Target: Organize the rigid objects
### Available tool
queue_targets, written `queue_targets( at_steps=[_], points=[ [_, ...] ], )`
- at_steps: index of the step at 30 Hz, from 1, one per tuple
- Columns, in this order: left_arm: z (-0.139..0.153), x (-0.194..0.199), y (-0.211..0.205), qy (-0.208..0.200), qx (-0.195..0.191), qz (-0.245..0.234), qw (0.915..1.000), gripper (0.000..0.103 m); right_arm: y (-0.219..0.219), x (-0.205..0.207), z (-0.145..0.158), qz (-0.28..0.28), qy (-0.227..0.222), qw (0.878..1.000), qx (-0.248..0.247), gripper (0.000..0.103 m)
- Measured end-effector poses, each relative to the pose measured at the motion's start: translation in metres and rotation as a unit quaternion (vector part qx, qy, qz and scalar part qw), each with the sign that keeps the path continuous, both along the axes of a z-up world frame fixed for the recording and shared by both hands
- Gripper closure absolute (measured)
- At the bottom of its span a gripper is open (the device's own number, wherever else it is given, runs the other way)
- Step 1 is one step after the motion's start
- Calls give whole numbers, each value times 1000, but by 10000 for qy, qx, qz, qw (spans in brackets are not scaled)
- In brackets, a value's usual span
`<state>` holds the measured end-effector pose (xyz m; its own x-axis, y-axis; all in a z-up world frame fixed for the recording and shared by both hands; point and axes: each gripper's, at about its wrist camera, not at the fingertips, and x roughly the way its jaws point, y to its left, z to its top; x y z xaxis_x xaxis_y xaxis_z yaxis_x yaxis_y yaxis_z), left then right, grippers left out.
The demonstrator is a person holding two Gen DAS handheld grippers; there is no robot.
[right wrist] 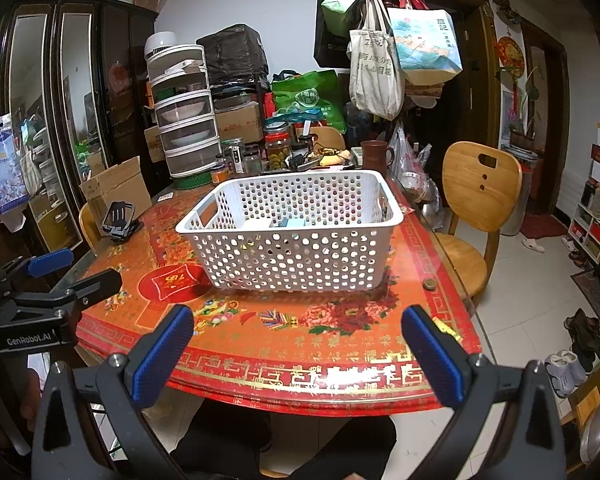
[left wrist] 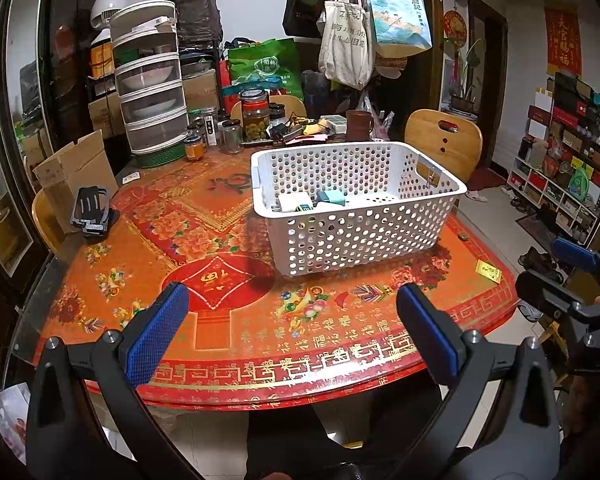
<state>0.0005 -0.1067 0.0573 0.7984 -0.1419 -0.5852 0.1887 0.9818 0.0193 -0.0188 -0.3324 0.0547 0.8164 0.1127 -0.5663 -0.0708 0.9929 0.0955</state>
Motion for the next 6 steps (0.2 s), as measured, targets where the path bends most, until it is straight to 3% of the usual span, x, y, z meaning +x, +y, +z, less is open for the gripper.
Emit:
queue_targets(
  at_steps=[6],
  points=[
    [1, 0, 0, 26, -3, -20, 10000, 1, 0, 0, 0, 0, -6, 10000, -2, 0]
  ],
)
